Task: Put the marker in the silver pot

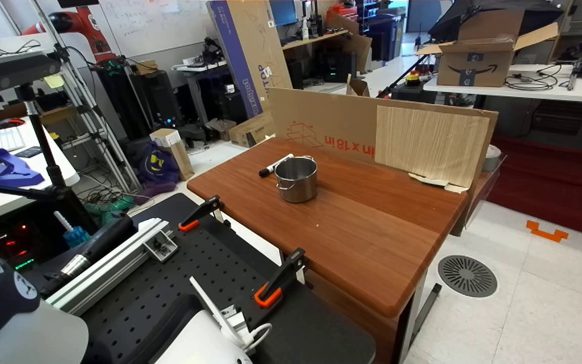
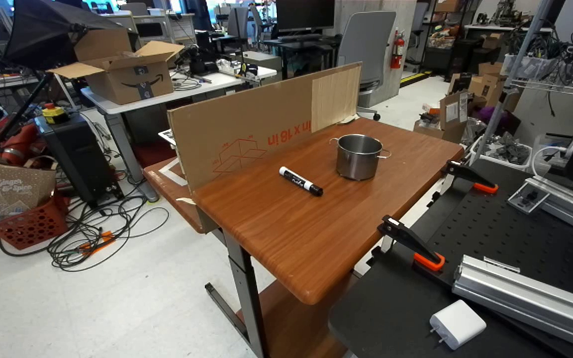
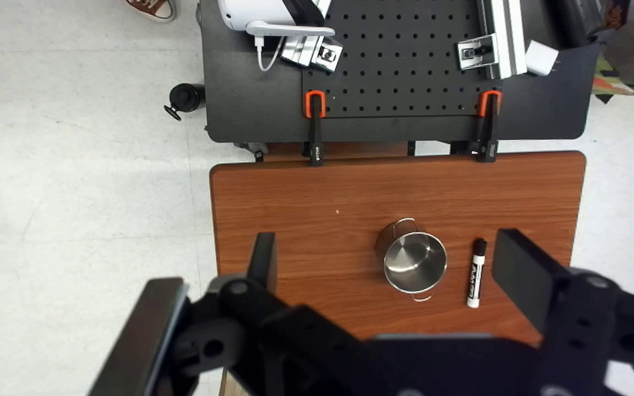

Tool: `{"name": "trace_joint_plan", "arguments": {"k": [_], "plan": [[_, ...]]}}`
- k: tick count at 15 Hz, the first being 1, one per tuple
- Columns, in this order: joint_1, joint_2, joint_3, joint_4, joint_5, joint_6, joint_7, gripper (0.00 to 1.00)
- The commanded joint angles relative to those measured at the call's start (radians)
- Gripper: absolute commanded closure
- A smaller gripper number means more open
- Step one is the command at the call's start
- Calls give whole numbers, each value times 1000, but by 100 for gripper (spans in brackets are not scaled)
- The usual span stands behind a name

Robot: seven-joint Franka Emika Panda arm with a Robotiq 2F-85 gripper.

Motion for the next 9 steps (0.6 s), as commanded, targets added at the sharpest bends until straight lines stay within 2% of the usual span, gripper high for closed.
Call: {"name": "trace_joint_plan", "arguments": {"k": [1,6,9], "plan": [[-6,7,18,-2,11,-2,17,0],[6,21,71,-28,54,7,112,0],[19,42,116,-60,118,60,206,0]]}}
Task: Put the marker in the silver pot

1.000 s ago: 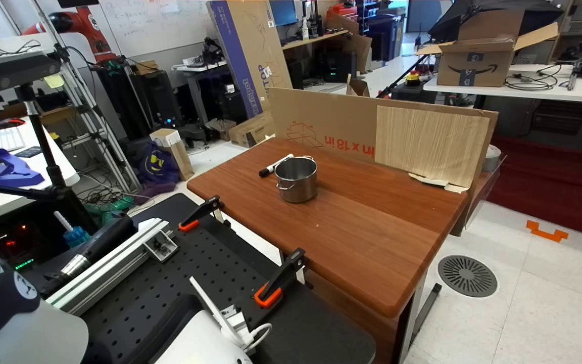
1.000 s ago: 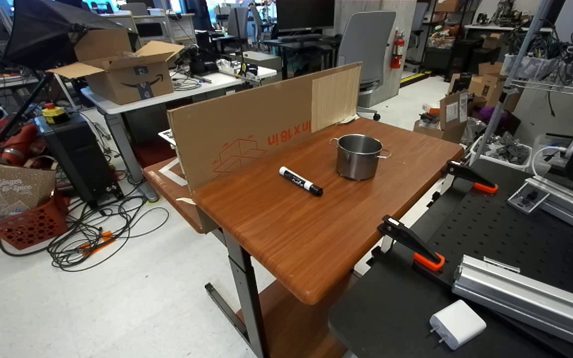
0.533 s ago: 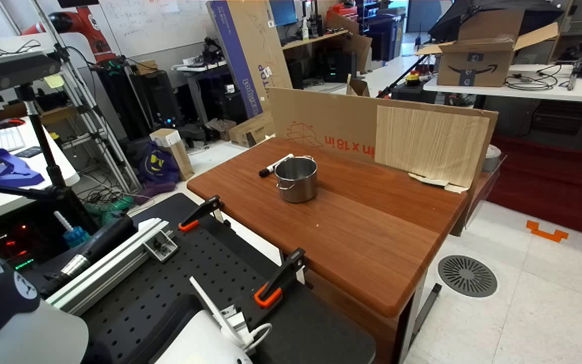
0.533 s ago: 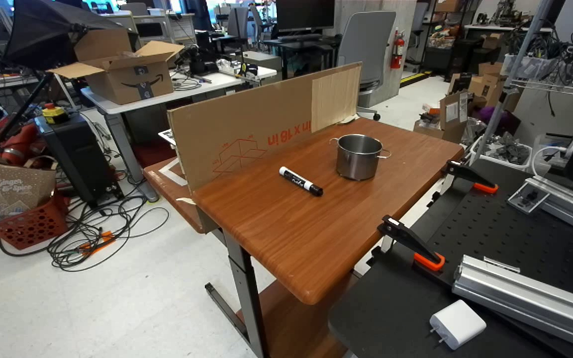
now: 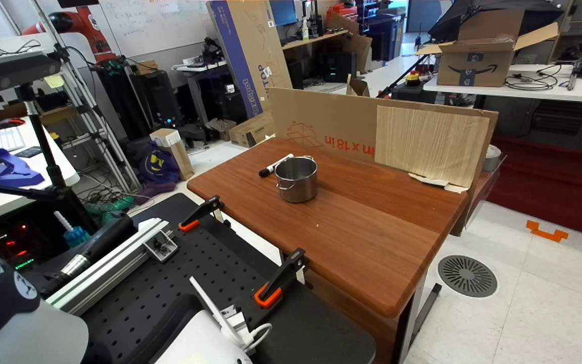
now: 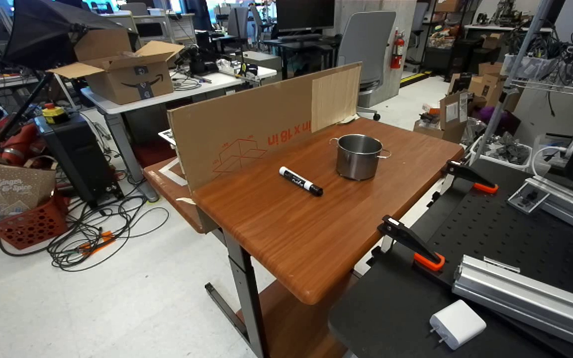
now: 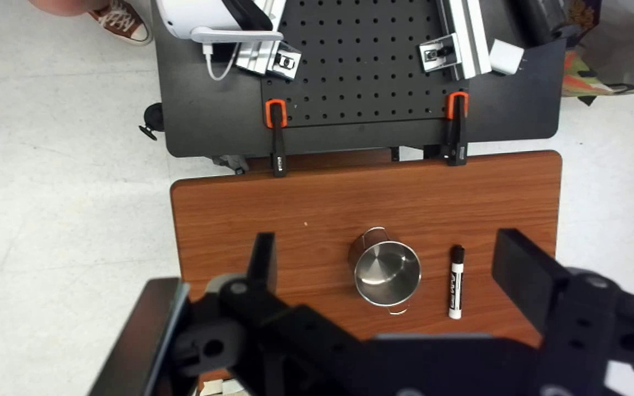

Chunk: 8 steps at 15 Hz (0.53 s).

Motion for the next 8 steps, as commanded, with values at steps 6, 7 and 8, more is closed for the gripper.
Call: {"name": "trace_joint_plan", "arguments": {"k": [6,7,8], "plan": [[27,129,141,-72,139,286,261,0],[33,152,159,-76,136,323,288,0],[40,186,181,-78,128,366,315,0]]}}
